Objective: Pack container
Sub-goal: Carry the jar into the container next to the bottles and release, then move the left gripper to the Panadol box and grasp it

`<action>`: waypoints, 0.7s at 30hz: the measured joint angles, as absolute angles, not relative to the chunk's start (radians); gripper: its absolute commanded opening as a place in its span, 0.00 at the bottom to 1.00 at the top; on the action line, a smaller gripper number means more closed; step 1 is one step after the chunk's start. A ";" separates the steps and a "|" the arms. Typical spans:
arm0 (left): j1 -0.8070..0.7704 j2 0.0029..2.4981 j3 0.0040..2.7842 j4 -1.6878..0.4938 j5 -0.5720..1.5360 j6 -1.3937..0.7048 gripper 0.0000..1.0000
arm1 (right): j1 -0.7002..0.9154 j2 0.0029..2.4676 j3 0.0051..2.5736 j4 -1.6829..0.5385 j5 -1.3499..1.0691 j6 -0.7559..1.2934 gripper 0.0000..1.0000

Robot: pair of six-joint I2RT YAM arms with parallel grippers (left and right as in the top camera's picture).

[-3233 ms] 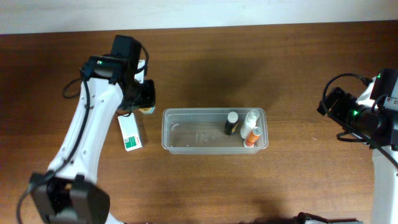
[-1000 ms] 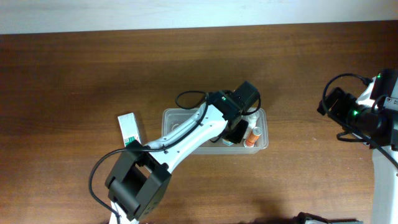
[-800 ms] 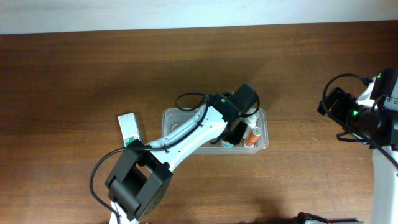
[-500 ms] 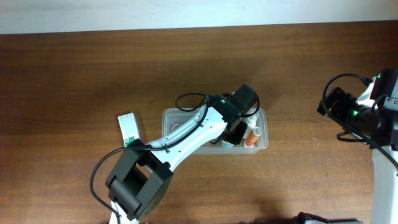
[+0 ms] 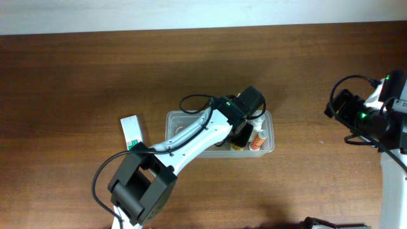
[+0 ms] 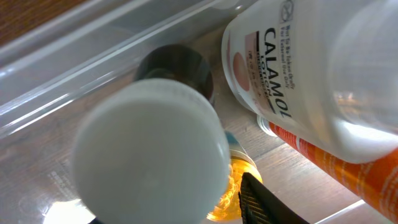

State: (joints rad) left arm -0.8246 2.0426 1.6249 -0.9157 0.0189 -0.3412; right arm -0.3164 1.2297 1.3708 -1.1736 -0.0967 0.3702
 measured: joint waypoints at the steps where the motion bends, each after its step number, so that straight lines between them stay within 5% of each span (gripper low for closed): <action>1: -0.825 2.043 1.625 -0.917 0.018 -0.341 0.44 | -0.316 1.230 1.371 -1.174 -0.097 0.370 0.98; 7: -0.812 2.039 1.626 -0.966 0.019 -0.341 0.46 | -0.316 1.230 1.371 -1.174 -0.097 0.370 0.98; 16: -0.685 1.835 1.676 -1.106 0.014 -0.346 0.70 | -0.316 1.230 1.371 -1.174 -0.097 0.370 0.98; 21: -0.477 1.685 1.702 -1.203 -0.012 -0.349 0.80 | -0.316 1.230 1.371 -1.174 -0.097 0.371 0.98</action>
